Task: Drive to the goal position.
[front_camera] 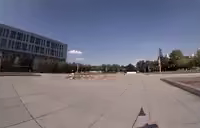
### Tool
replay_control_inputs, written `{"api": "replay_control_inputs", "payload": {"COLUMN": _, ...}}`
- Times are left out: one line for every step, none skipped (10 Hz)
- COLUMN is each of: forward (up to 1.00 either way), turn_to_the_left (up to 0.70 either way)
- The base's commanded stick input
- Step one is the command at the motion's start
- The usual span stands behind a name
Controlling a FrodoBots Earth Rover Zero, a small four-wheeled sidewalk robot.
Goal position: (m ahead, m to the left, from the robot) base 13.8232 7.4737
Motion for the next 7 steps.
{"api": "replay_control_inputs", "payload": {"forward": 0.70, "turn_to_the_left": 0.00}}
{"api": "replay_control_inputs", "payload": {"forward": 0.70, "turn_to_the_left": 0.26}}
{"api": "replay_control_inputs", "payload": {"forward": 0.70, "turn_to_the_left": 0.35}}
{"api": "replay_control_inputs", "payload": {"forward": 0.70, "turn_to_the_left": 0.35}}
{"api": "replay_control_inputs", "payload": {"forward": 0.70, "turn_to_the_left": 0.35}}
{"api": "replay_control_inputs", "payload": {"forward": 0.70, "turn_to_the_left": 0.35}}
{"api": "replay_control_inputs", "payload": {"forward": 0.70, "turn_to_the_left": 0.35}}
